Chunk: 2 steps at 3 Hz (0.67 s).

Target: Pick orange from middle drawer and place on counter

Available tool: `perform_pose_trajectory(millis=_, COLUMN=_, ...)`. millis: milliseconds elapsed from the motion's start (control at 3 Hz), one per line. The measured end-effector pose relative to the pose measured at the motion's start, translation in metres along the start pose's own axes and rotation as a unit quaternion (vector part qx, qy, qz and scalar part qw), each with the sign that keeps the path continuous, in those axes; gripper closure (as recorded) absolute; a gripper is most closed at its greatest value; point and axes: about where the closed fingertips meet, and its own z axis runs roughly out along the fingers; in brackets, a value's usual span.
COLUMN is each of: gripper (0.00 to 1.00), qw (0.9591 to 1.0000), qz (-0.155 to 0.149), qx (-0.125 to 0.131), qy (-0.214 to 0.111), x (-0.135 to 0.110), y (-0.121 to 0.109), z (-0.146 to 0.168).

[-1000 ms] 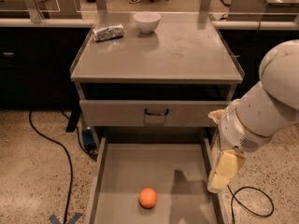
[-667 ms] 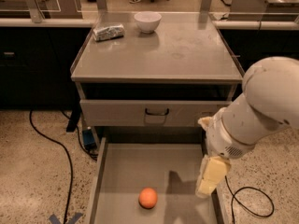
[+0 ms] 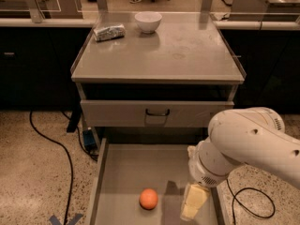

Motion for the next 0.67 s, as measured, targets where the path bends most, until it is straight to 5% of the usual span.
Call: perform_pose_trajectory(millis=667, gripper=0.00, qw=0.9999, qz=-0.011, qx=-0.005, qy=-0.009, x=-0.005, y=0.003, z=0.025)
